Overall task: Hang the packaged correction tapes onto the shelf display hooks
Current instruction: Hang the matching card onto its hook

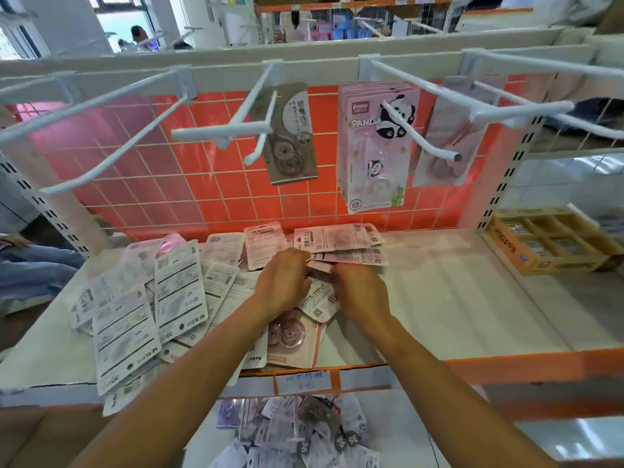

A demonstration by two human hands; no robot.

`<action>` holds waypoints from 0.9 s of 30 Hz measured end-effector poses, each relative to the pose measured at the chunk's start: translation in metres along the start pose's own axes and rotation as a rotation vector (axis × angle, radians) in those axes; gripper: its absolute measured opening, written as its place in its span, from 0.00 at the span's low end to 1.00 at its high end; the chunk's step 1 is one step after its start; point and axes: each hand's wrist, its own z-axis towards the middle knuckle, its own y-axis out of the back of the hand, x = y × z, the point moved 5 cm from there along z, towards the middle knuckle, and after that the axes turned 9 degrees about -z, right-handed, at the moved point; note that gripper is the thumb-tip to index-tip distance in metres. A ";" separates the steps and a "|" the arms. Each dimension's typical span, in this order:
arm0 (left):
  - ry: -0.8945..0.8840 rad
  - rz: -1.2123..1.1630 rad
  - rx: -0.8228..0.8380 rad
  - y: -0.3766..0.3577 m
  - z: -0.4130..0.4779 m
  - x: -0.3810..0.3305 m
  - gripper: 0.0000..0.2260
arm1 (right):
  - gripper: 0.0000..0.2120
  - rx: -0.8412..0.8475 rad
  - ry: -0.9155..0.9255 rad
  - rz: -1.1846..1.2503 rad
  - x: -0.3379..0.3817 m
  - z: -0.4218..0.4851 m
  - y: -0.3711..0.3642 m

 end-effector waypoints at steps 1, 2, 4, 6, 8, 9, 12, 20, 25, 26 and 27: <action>0.007 -0.019 -0.029 0.002 -0.001 0.000 0.15 | 0.09 -0.002 -0.007 0.009 -0.002 0.000 0.004; 0.013 -0.034 -0.057 0.004 -0.002 0.000 0.19 | 0.08 -0.004 -0.005 0.001 -0.005 0.000 0.007; 0.037 -0.089 -0.089 0.006 -0.004 0.001 0.24 | 0.08 -0.037 -0.008 0.019 -0.010 -0.001 0.014; 0.040 -0.211 -0.123 0.006 -0.007 0.000 0.29 | 0.10 -0.097 -0.031 0.099 -0.017 -0.004 0.023; 0.079 -0.340 -0.173 0.009 -0.013 -0.004 0.33 | 0.11 -0.152 -0.061 0.176 -0.023 -0.005 0.032; 0.109 -0.384 -0.185 0.012 -0.016 -0.007 0.34 | 0.11 -0.173 -0.080 0.223 -0.026 -0.005 0.035; 0.167 -0.536 -0.190 0.014 -0.027 -0.019 0.34 | 0.10 -0.183 -0.136 0.367 -0.034 -0.005 0.043; 0.349 -1.004 -0.087 0.004 -0.038 -0.015 0.07 | 0.08 -0.156 -0.326 0.843 -0.031 -0.013 0.037; 0.304 -1.071 0.003 0.009 -0.049 -0.012 0.09 | 0.08 -0.139 -0.388 1.046 -0.008 -0.013 0.031; 0.304 -1.102 0.023 0.011 -0.051 -0.010 0.09 | 0.08 -0.137 -0.387 1.065 -0.003 -0.013 0.031; 0.304 -1.128 0.035 0.013 -0.053 -0.006 0.09 | 0.08 -0.131 -0.387 1.080 0.003 -0.013 0.030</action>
